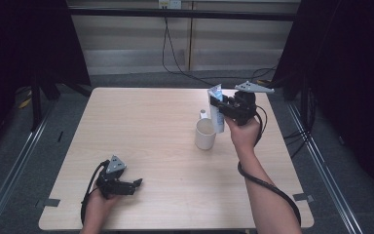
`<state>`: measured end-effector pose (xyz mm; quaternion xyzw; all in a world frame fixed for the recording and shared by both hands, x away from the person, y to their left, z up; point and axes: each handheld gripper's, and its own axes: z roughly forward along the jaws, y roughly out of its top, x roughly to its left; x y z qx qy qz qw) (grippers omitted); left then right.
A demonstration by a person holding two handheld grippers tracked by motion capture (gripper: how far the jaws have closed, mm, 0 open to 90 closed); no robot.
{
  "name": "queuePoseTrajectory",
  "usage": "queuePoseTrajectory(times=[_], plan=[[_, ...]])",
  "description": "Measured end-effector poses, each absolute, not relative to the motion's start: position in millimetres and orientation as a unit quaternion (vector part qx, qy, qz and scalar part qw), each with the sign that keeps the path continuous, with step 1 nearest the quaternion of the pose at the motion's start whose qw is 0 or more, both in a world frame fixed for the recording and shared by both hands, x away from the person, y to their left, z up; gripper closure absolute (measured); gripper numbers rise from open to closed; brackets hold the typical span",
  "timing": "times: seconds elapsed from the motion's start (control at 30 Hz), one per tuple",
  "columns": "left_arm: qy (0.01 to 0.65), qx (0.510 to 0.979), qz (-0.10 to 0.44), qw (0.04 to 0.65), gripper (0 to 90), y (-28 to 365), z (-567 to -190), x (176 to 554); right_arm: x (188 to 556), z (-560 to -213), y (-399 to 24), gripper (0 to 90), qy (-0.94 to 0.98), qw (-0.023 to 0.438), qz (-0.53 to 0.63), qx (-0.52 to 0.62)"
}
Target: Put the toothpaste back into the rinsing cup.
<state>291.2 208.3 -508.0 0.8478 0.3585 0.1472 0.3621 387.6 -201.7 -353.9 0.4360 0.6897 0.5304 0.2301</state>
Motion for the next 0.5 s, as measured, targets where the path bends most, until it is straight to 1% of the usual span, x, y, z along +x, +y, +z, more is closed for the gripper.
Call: queuePoseTrajectory(times=[0.5], plan=[[0.358, 0.848, 0.147, 0.362, 15.5, 208.3, -508.0, 291.3, 396.0, -355.7, -192.2, 66.0, 0.693, 0.236, 0.524, 0.435]])
